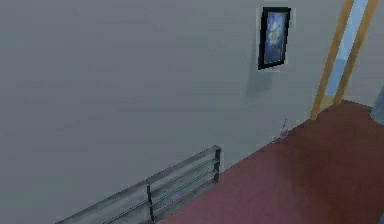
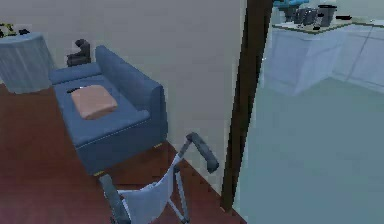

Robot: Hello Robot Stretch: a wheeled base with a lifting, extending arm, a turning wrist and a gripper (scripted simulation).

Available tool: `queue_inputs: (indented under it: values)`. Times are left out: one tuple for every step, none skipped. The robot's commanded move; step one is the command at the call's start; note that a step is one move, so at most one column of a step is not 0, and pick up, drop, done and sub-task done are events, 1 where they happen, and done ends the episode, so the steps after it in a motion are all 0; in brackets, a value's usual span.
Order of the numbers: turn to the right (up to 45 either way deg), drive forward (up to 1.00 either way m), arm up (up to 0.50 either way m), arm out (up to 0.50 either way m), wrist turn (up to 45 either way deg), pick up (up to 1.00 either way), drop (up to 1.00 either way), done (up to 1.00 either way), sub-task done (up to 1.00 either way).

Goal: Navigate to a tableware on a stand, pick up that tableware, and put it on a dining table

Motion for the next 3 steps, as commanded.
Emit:
queue_inputs:
  values:
    - [0.0,0.30,0.00,0.00,0.0,0.00,0.00,0.00,0.00]
    - [42.0,0.00,0.00,0.00,0.0,0.00,0.00,0.00,0.00]
    - [0.0,1.00,0.00,0.00,0.0,0.00,0.00,0.00,0.00]
